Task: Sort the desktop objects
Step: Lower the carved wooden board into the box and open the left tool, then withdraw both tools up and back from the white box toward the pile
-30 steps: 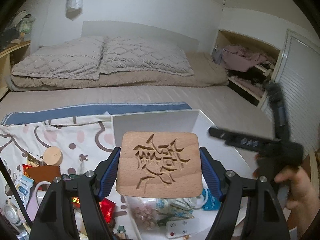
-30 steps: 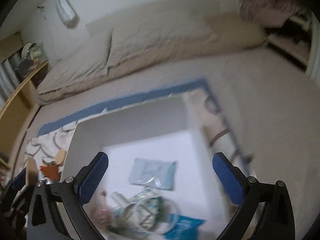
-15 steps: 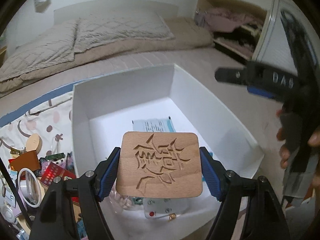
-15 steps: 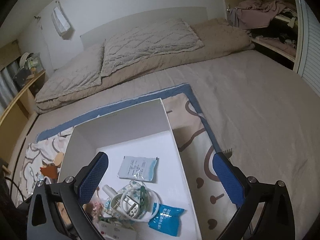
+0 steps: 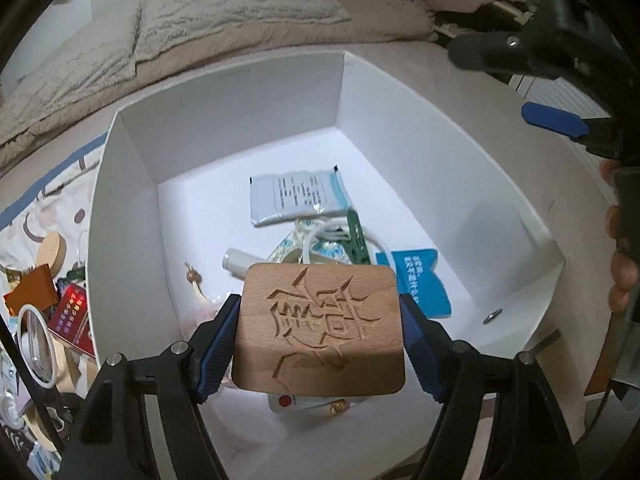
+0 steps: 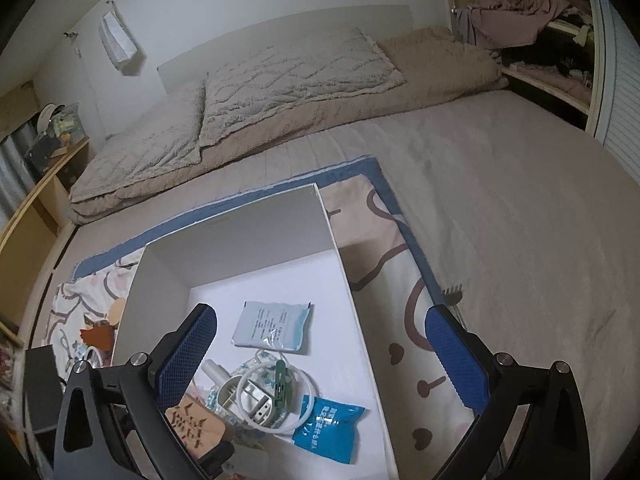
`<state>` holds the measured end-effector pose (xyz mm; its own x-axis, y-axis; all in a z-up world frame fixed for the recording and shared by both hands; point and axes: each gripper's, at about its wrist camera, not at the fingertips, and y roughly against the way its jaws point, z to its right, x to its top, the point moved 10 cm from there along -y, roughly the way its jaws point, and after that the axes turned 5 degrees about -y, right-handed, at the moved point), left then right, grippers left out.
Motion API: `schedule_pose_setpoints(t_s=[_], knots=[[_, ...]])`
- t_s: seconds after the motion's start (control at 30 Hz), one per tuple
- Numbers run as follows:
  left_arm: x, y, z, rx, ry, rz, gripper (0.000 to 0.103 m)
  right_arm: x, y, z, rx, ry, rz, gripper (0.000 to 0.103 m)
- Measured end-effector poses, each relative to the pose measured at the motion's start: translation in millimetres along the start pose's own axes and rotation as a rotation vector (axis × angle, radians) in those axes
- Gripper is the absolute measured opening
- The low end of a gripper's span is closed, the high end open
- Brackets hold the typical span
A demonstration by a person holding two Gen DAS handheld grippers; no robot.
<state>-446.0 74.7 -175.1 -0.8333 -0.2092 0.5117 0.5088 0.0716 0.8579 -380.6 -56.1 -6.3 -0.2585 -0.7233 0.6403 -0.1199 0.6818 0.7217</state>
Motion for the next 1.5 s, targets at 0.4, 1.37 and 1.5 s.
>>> schedule_pose_setpoints(t_s=[0.4,1.37,1.5], knots=[[-9,-11,-4,-0.017,0.065,-0.050,0.076,-11,-11,4,0.015,-0.049,-0.049,0.103],[-7,-8,-4,-0.010,0.080,-0.035,0.081,-18,-13,-2,0.021,-0.011,-0.051,0.103],[-4,1,-3,0.026,0.043,0.002,0.083,-18,-10,-5,0.029,0.002,-0.038,0.103]])
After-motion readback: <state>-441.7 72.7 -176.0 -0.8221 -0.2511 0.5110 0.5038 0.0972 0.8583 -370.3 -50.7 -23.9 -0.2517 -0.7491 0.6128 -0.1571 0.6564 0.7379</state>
